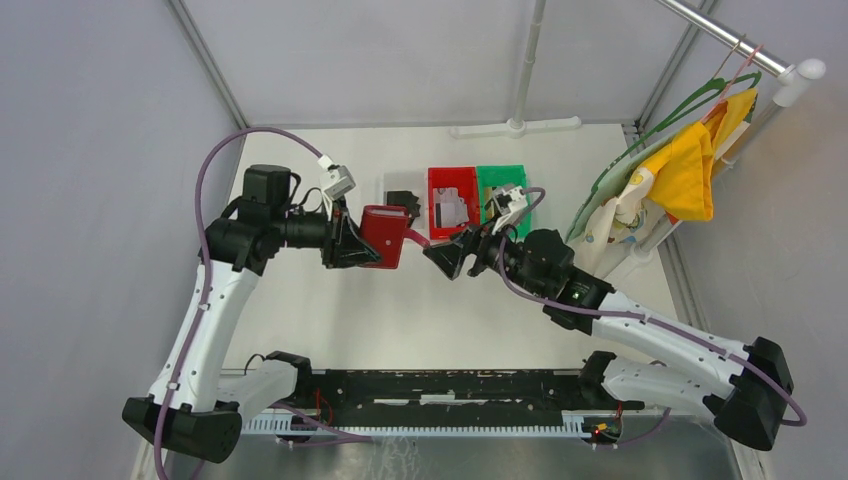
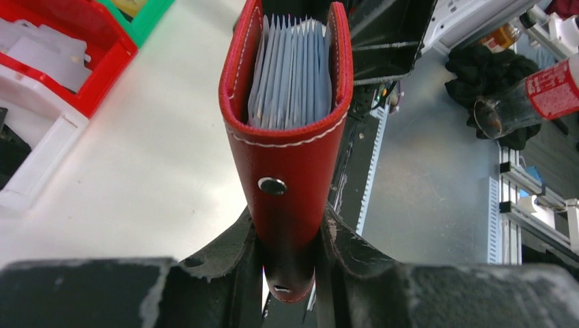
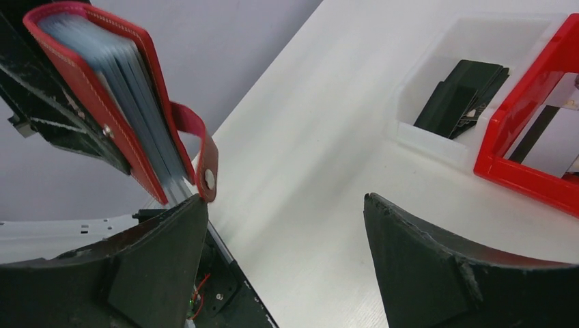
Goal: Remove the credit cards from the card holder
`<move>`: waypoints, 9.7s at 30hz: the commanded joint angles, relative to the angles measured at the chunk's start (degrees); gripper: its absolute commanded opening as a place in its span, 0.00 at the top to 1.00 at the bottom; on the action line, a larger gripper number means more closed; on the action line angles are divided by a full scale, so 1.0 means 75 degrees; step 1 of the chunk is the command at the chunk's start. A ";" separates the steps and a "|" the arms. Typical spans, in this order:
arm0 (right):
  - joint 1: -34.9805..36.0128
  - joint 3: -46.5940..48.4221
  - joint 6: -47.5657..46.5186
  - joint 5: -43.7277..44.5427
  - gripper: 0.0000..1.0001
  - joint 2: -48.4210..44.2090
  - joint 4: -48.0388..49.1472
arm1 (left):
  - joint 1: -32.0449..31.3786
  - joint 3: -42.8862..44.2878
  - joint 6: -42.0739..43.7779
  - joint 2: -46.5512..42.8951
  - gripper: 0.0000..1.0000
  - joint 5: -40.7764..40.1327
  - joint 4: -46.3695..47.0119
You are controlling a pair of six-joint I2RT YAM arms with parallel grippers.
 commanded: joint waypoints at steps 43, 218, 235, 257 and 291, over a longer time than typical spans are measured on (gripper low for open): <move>0.0969 0.0002 0.1101 0.1690 0.39 0.2126 0.9220 | -0.0025 0.1048 -0.5334 -0.0638 0.98 0.1902 0.4623; 0.0008 0.0012 -0.0359 -0.4088 0.02 0.0717 0.6272 | -0.0038 0.0046 -0.6191 -0.1678 0.98 0.1714 0.5790; 0.0938 0.1670 -0.1497 -0.2872 0.15 0.1271 0.4728 | -0.0037 -0.0035 -0.6196 -0.1743 0.98 0.1937 0.5713; 0.0925 0.1755 -0.1654 -0.1679 0.99 0.0163 0.3337 | -0.0035 0.0880 -0.1748 -0.1566 0.35 0.0691 0.1959; 0.0914 0.1977 -0.0288 -0.2763 0.97 0.0992 0.4007 | -0.0031 -0.0090 -0.2358 -0.2458 0.39 -0.0994 0.3457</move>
